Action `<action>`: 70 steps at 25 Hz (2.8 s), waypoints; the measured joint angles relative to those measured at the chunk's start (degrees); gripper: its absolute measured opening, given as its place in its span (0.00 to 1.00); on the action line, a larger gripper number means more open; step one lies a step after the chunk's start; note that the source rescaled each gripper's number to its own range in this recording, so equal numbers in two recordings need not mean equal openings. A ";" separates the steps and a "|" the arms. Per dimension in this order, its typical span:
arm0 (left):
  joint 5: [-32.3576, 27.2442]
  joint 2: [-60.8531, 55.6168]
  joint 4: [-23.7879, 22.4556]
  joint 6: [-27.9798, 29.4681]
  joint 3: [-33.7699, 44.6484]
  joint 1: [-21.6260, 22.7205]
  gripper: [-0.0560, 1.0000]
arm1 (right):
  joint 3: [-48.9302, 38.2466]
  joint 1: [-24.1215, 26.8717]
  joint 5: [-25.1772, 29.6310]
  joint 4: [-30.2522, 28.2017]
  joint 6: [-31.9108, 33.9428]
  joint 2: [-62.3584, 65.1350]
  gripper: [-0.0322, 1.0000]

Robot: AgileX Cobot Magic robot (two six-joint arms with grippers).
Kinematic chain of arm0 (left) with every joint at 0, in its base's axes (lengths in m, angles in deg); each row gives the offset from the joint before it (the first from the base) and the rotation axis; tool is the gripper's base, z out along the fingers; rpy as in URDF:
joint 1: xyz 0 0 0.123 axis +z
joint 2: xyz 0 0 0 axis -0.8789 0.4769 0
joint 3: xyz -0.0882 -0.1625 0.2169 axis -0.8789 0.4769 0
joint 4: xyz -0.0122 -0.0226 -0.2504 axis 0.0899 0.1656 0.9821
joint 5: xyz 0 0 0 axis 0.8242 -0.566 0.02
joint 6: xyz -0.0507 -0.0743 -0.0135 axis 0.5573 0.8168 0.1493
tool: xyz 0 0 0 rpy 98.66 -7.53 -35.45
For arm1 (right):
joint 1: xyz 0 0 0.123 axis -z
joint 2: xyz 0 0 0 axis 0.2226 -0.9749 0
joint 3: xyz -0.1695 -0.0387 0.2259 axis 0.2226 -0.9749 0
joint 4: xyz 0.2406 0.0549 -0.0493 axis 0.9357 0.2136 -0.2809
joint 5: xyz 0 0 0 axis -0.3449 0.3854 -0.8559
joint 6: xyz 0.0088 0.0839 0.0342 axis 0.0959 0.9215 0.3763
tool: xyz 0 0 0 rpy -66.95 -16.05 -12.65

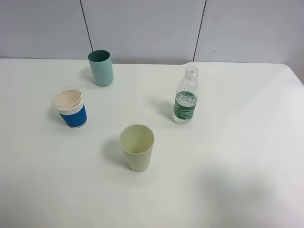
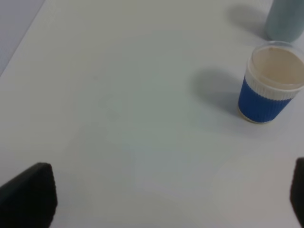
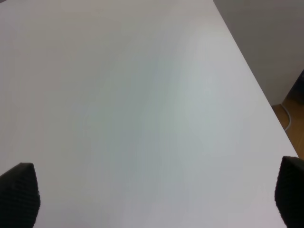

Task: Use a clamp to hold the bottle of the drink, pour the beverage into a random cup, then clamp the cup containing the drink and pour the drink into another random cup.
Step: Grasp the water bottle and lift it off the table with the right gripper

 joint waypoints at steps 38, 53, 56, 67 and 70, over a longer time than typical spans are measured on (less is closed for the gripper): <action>0.00 0.00 0.00 0.00 0.00 0.00 1.00 | 0.00 0.00 0.00 0.00 0.00 0.00 1.00; 0.00 0.00 0.00 0.00 0.00 0.00 1.00 | 0.69 0.00 -1.39 0.34 0.00 -4.81 1.00; 0.00 0.00 0.00 0.00 0.00 0.00 1.00 | 1.38 0.00 -6.20 0.50 0.00 -10.41 1.00; 0.00 0.00 0.00 0.00 0.00 0.00 1.00 | 1.38 0.00 -25.83 1.47 0.00 -34.12 1.00; 0.00 0.00 0.00 0.00 0.00 0.00 1.00 | 1.38 -0.05 -30.67 1.47 0.00 -39.48 1.00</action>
